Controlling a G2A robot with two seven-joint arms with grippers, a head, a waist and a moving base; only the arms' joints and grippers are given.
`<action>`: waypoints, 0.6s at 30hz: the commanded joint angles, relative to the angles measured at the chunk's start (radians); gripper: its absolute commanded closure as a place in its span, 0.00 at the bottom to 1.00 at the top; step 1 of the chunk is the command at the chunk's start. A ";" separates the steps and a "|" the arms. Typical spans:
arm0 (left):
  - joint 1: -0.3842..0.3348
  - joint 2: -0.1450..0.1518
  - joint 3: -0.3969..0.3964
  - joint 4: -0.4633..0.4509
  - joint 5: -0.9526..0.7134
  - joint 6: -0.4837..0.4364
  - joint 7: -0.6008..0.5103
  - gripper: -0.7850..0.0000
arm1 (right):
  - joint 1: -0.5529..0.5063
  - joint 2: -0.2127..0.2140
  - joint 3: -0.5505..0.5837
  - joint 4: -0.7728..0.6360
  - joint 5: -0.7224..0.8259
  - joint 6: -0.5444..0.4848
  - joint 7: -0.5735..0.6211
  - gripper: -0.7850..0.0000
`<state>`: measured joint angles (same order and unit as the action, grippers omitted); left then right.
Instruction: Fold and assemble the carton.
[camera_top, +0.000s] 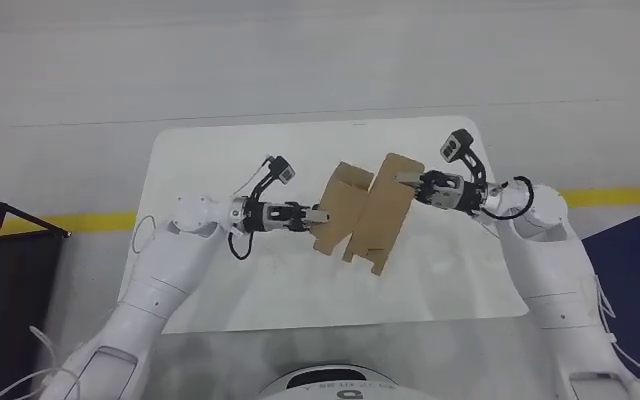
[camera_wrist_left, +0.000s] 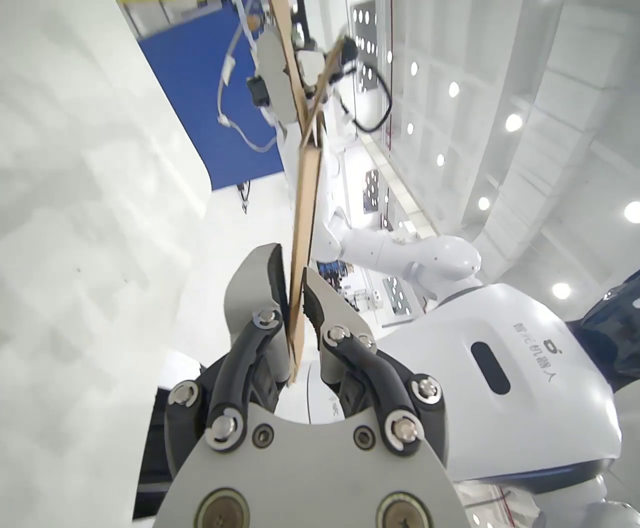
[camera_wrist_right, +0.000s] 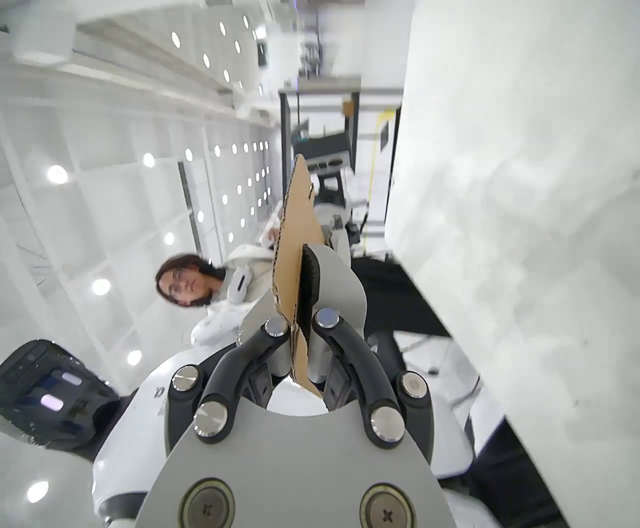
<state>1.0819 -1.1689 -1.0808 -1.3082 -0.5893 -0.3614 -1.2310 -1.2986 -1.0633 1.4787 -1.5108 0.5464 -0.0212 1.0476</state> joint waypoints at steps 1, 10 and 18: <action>0.019 0.004 -0.048 0.009 -0.018 -0.032 0.107 0.00 | -0.047 -0.004 0.032 -0.045 -0.032 -0.075 -0.226 1.00; 0.098 0.017 -0.070 -0.035 0.121 -0.050 0.193 0.00 | -0.223 -0.036 0.023 -0.272 -0.203 -0.243 -0.838 1.00; 0.069 -0.017 0.010 0.066 0.157 -0.106 0.413 0.00 | -0.227 -0.042 0.003 -0.287 -0.169 -0.255 -0.854 1.00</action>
<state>1.1568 -1.1808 -1.0769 -1.2577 -0.4219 -0.4599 -0.8617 -1.5260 -1.1053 1.4819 -1.7975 0.3770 -0.2763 0.1933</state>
